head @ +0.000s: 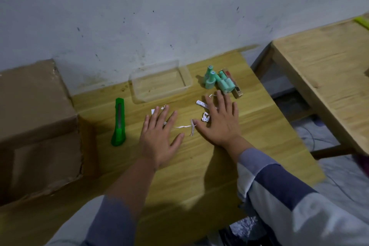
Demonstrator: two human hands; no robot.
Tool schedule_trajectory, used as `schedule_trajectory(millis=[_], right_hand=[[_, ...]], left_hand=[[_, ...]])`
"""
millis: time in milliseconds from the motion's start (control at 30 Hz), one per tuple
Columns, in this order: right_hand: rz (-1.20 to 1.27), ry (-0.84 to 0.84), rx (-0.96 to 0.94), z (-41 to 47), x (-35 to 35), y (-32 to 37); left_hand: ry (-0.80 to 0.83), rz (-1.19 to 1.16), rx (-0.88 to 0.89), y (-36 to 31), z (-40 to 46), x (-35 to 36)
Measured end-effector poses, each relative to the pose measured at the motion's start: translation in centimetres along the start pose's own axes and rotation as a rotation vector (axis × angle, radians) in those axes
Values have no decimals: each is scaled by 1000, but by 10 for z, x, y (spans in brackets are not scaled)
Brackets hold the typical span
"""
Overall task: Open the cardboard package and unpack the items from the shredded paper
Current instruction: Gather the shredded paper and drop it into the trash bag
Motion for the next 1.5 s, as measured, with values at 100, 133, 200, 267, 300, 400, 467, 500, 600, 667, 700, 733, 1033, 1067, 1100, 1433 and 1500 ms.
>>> schedule_trajectory(millis=[100,133,200,267,300,400,467,500,600,667,700,733,1033,1067,1100,1433,1500], right_hand=[[-37,5,-26,0,2,3],[-27,-8,-41,-2,2,4],[14,-33,-76,-9,1,4],[27,-26,-109,-22,2,3],[32,-25,-117,-30,3,0],[66,-29,-74,-58,1,-20],[84,-28,3,-80,1,-46],[86,-34,45,-92,1,-61],[70,-37,160,-124,2,-98],[83,-31,202,-139,3,-108],[98,-33,217,-143,2,-110],[116,-36,229,-146,1,-110],[162,19,253,-136,-2,-86],[151,21,241,-133,-1,-82],[138,24,227,-130,-1,-77],[-4,57,163,-105,5,-40],[-37,51,167,-104,6,-39]], left_hand=[[-9,1,11,0,1,2],[-2,4,9,1,1,4],[14,10,-6,-1,2,6],[50,25,-26,-10,3,9],[78,28,-24,-19,3,12],[138,-4,50,-60,-1,24],[186,-18,108,-89,-4,34],[213,-24,143,-104,-6,40],[293,-64,250,-144,-12,57],[317,-105,300,-163,-17,63],[322,-130,313,-169,-18,64],[328,-163,320,-172,-19,64],[174,-120,234,-126,-10,28],[138,-91,178,-113,-8,23],[107,-69,115,-98,-5,18],[142,-20,-201,-7,16,-6],[138,-23,-201,-6,16,-5]])
Point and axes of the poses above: each hand's wrist, its own z-axis towards the middle knuckle, its own x-axis out of the palm, y = z × x, the point moved 5 cm from there along z, towards the middle knuckle, and after that the axes turned 13 degrees about -z, right-handed, at the moved point
